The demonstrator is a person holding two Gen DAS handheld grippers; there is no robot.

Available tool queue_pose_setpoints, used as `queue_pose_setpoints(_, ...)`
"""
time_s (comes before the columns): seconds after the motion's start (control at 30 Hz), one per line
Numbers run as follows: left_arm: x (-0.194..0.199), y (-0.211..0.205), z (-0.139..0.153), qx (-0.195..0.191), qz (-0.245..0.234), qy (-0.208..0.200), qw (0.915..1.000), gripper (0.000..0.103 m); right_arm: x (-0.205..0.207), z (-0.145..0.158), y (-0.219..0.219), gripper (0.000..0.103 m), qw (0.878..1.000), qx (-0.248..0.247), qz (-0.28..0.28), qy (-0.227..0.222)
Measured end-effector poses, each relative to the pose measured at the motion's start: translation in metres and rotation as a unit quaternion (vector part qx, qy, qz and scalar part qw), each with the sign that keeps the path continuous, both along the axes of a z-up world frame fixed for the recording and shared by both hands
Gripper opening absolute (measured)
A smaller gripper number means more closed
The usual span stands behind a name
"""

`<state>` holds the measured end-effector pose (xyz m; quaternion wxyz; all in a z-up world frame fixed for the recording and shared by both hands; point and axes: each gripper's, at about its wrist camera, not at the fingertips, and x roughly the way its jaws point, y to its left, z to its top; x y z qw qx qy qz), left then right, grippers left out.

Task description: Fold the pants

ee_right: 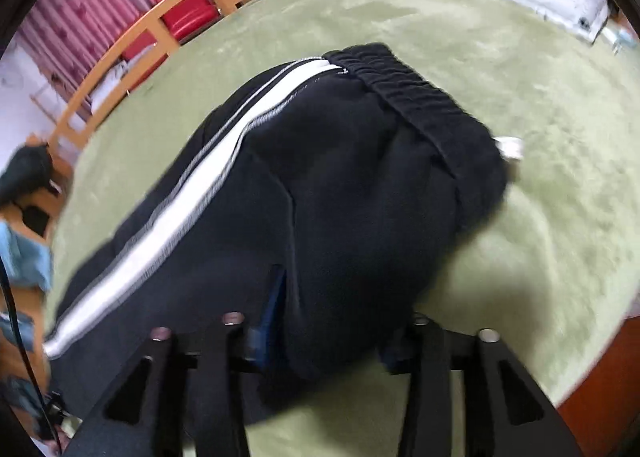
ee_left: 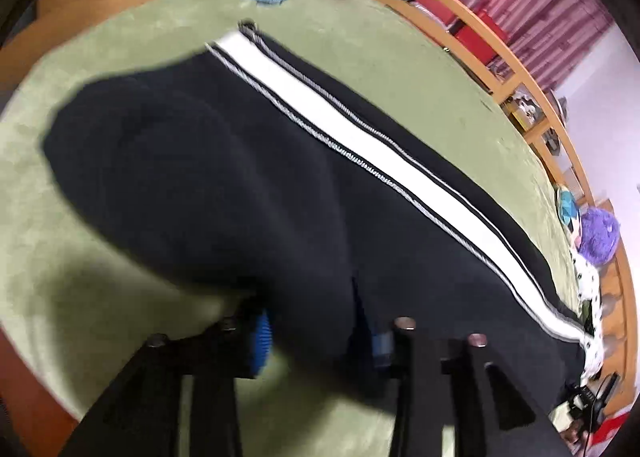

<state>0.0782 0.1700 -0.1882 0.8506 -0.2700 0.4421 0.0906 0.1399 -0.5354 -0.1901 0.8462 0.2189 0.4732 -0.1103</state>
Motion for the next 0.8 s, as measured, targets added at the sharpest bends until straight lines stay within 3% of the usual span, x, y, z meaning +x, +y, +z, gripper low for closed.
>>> queue_pose_setpoints(0.07, -0.015, -0.001, 0.015, 0.05, -0.008, -0.007, 0.9987, 0.055, -0.012, 0.011, 0.012, 0.051, 0.999, -0.033, 0.013, -0.009)
queue_pose_setpoints(0.13, -0.028, -0.001, 0.029, 0.078, -0.021, -0.024, 0.9964, 0.056, -0.024, 0.028, 0.024, 0.051, 0.997, -0.07, 0.024, -0.02)
queue_pose_setpoints(0.23, -0.037, 0.003, 0.051, 0.067, -0.047, -0.067, 0.9944, 0.056, -0.033, 0.05, 0.037, 0.054, 0.993, -0.098, 0.033, -0.05)
queue_pose_setpoints(0.3, -0.035, 0.008, 0.063, 0.072, -0.045, -0.085, 0.9928, 0.056, -0.023, 0.062, 0.051, 0.06, 0.991, -0.1, 0.049, -0.075)
queue_pose_setpoints(0.43, -0.013, 0.015, 0.08, 0.087, -0.031, -0.11, 0.9896, 0.057, 0.002, 0.072, 0.08, 0.06, 0.988, -0.091, 0.072, -0.106)
queue_pose_setpoints(0.63, 0.058, 0.049, 0.08, 0.136, -0.001, -0.074, 0.988, 0.057, 0.055, 0.053, 0.124, 0.06, 0.986, -0.078, 0.096, -0.109)
queue_pose_setpoints(0.8, 0.109, 0.076, 0.061, 0.138, 0.006, -0.036, 0.9897, 0.056, 0.095, 0.034, 0.148, 0.06, 0.987, -0.071, 0.114, -0.089)
